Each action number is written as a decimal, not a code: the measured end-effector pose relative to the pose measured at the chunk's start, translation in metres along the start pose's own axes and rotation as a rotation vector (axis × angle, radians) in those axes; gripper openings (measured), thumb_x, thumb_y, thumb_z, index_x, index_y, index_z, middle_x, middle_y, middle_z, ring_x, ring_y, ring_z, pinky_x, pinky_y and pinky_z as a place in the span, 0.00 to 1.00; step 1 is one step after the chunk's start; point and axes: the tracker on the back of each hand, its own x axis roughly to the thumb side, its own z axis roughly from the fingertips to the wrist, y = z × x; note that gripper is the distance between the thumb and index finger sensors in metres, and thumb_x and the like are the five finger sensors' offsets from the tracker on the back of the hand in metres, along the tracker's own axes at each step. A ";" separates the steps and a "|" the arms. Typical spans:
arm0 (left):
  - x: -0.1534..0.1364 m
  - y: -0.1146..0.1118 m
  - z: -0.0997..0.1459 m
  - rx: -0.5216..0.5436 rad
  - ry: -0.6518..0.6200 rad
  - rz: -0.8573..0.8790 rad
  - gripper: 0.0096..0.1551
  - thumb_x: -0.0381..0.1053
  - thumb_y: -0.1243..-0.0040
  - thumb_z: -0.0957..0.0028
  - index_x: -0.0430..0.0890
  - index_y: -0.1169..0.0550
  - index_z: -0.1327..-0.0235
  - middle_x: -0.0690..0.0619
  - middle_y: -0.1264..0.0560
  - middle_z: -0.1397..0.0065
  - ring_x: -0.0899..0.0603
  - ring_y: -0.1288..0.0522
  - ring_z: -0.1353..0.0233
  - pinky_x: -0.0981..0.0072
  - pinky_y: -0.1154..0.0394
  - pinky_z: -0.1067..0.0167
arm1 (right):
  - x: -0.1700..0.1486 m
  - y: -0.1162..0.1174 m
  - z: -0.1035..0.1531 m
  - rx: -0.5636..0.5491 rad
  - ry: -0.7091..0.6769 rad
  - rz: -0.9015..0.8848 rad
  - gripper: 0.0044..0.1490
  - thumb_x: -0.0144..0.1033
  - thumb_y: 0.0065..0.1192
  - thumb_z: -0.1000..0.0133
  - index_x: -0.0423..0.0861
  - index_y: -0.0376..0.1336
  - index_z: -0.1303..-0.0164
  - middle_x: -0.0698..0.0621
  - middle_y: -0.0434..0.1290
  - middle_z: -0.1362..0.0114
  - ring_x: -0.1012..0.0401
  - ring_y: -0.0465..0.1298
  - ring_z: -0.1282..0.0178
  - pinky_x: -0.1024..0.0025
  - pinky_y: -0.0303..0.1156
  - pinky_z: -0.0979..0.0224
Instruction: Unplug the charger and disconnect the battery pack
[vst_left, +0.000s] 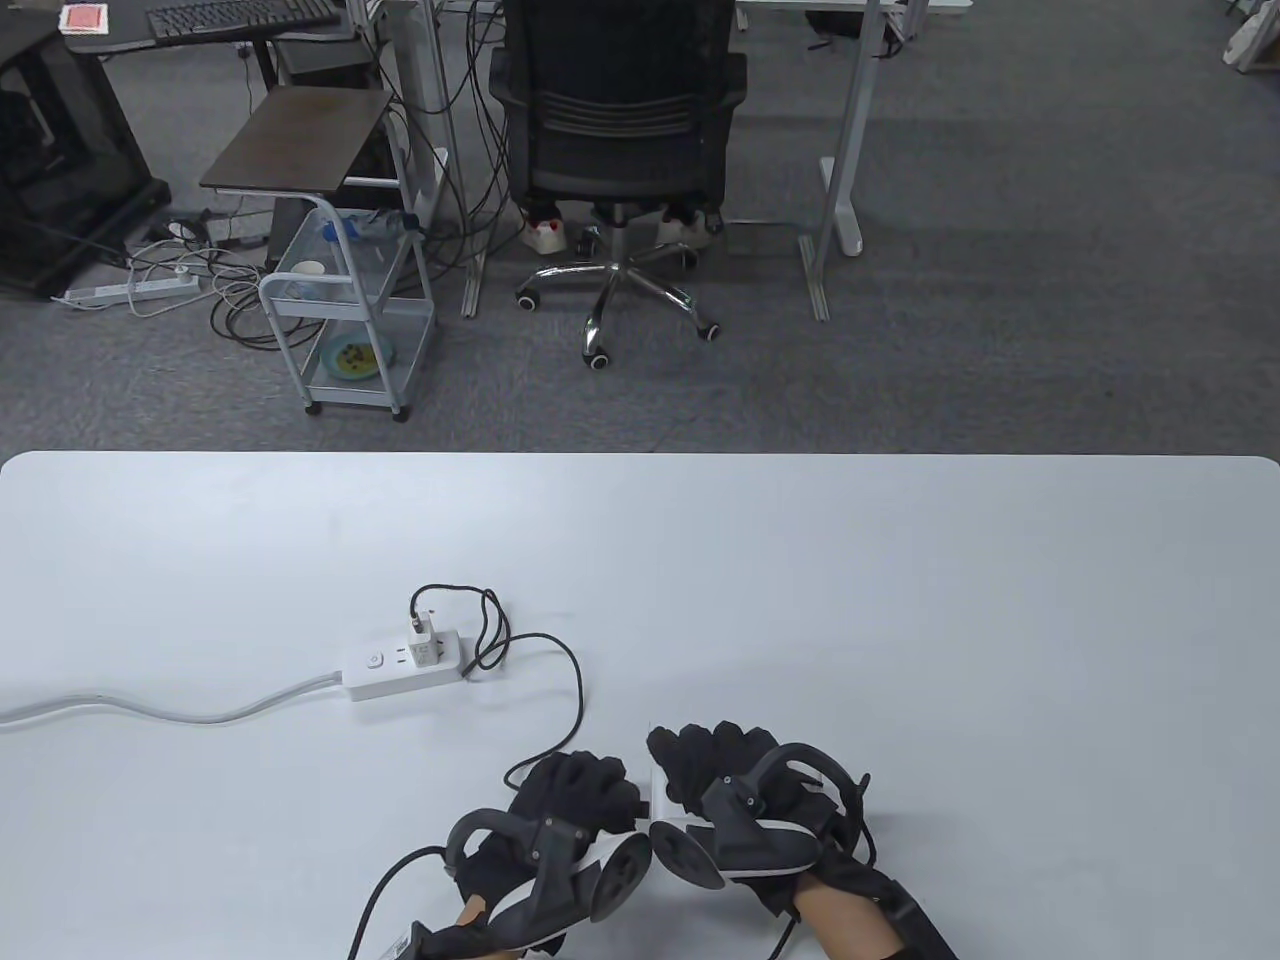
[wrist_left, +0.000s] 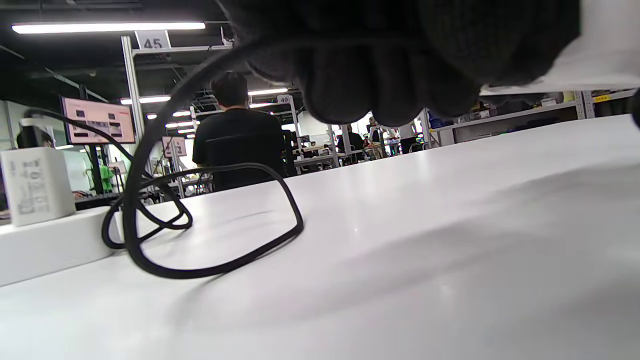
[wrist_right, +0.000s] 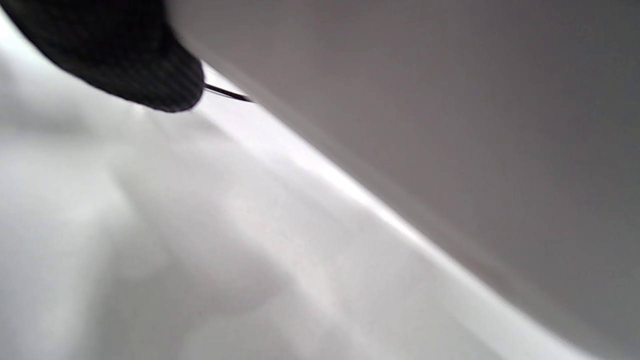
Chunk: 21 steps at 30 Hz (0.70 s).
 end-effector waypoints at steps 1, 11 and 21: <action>0.003 0.000 0.001 0.001 -0.007 -0.020 0.22 0.64 0.33 0.58 0.64 0.14 0.50 0.70 0.17 0.32 0.56 0.15 0.30 0.68 0.21 0.25 | 0.000 0.000 0.000 0.003 -0.002 0.000 0.74 0.71 0.63 0.59 0.39 0.36 0.19 0.35 0.51 0.17 0.33 0.60 0.27 0.37 0.68 0.34; 0.000 -0.001 0.000 -0.032 -0.022 0.033 0.22 0.64 0.34 0.57 0.63 0.14 0.51 0.69 0.17 0.32 0.56 0.15 0.29 0.67 0.21 0.24 | 0.002 0.008 -0.003 0.029 -0.003 -0.036 0.74 0.71 0.63 0.59 0.39 0.36 0.19 0.35 0.50 0.17 0.33 0.61 0.27 0.38 0.69 0.34; -0.023 -0.008 -0.006 -0.111 0.067 0.317 0.22 0.64 0.33 0.59 0.64 0.13 0.51 0.70 0.16 0.33 0.56 0.14 0.29 0.67 0.21 0.25 | -0.002 0.007 -0.002 0.023 0.003 -0.101 0.74 0.72 0.62 0.58 0.38 0.36 0.19 0.35 0.51 0.17 0.33 0.61 0.28 0.38 0.69 0.35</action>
